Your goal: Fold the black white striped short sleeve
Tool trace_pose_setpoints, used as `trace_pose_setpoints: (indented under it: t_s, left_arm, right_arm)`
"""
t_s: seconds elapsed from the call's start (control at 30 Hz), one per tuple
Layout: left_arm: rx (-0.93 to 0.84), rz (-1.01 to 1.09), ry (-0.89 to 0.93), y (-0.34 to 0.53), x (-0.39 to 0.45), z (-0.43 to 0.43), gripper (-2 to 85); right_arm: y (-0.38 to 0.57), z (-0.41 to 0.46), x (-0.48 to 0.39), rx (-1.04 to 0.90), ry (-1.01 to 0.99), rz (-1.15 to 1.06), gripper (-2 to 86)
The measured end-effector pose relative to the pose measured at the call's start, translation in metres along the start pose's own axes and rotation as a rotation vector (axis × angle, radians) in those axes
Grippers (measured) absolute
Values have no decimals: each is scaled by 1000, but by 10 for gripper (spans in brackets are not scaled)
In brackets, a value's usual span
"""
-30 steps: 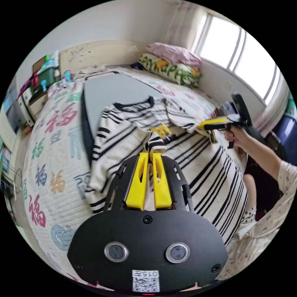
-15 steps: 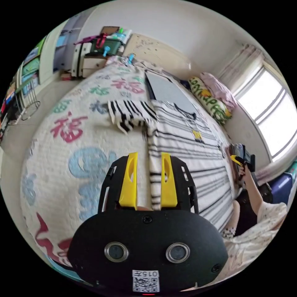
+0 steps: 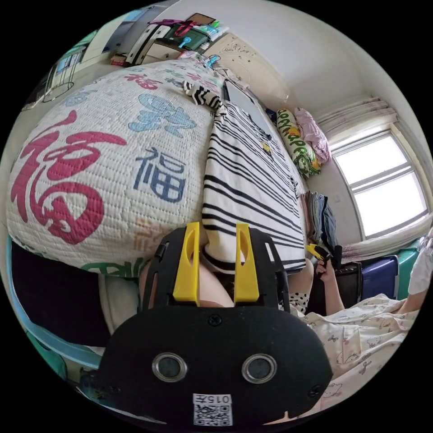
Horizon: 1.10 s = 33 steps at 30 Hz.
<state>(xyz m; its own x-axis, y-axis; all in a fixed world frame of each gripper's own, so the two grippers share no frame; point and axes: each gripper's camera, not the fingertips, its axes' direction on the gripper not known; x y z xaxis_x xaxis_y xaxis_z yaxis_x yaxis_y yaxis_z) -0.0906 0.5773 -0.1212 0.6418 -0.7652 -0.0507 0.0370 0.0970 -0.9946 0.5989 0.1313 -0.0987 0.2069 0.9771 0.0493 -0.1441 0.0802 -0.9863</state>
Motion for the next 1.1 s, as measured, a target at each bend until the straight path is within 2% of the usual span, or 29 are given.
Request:
trace_pose_setpoints:
  t_s: [0.17, 0.3, 0.4, 0.53, 0.6, 0.73, 0.9, 1.1]
  left_arm:
    - [-81, 44, -11, 28, -3, 42, 114]
    - [-50, 49, 42, 47, -6, 54, 103]
    - [37, 50, 91, 65, -8, 47, 99]
    - [235, 23, 221, 92, -23, 22, 87]
    - [302, -15, 157, 101, -32, 14, 86]
    - [197, -77, -84, 90, -42, 31, 107]
    - [-28, -87, -15, 60, -53, 76, 117]
    - [-40, -131, 28, 54, -62, 75, 92]
  right_arm:
    - [18, -11, -1, -44, 12, -14, 120]
    - [29, -22, 0, -28, 30, -7, 108]
    - [36, -31, 9, -41, -44, 5, 84]
    - [47, -45, 19, -23, -71, 40, 45]
    - [50, -48, 19, -24, -72, 39, 35]
    - [55, -49, 20, -56, -74, 38, 36]
    - [64, -48, 18, -79, -66, 32, 60]
    - [77, -42, 22, -102, -69, 62, 30]
